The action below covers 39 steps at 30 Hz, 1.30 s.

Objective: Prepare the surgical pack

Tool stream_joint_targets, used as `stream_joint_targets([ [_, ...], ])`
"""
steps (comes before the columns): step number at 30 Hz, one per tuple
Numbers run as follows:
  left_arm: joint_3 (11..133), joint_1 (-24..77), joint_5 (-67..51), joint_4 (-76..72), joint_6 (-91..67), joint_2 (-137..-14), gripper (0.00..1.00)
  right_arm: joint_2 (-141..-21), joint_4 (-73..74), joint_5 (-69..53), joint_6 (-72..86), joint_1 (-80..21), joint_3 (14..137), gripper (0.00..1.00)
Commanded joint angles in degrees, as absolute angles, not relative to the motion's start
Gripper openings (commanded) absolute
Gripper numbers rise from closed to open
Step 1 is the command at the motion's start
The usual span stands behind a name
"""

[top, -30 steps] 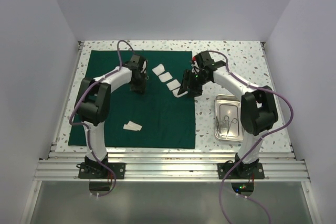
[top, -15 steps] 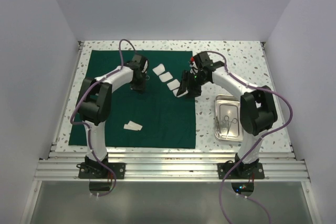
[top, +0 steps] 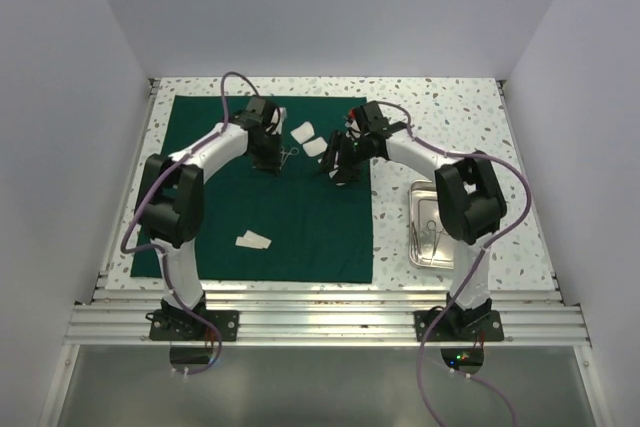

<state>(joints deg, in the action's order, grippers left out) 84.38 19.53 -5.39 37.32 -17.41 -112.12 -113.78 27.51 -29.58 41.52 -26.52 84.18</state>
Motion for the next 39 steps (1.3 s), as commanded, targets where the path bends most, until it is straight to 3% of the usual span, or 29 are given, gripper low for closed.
stream_joint_targets([
  [1, 82.4, 19.3, -9.7, 37.7, -19.4, -108.1, 0.00, -116.8, 19.6, -33.2, 50.0, -27.7, 87.4, 0.58],
  [22, 72.2, 19.6, -13.6, 34.6, -22.2, -101.6, 0.00, -128.8, 11.8, -32.7, 61.3, -35.2, 94.7, 0.60],
  [28, 71.7, 20.0, -14.2, 34.0, -22.5, -101.3, 0.00, -131.8, 13.0, -32.1, 61.6, -36.9, 98.1, 0.57],
  [32, 71.9, 20.1, -10.5, 34.4, -21.6, -100.8, 0.00, -131.4, 22.7, -28.0, 56.0, -37.6, 102.3, 0.56],
  [34, 71.7, 20.1, -9.8, 34.0, -20.7, -101.2, 0.09, -129.0, 25.3, -24.5, 54.6, -37.0, 100.4, 0.55],
  [35, 71.5, 20.1, -9.3, 33.6, -20.6, -101.8, 0.19, -128.1, 26.9, -23.1, 54.1, -36.3, 99.5, 0.54],
  [39, 70.8, 20.9, -8.4, 31.6, -21.1, -102.1, 0.30, -122.8, 33.1, -17.1, 48.6, -34.5, 98.1, 0.54],
])
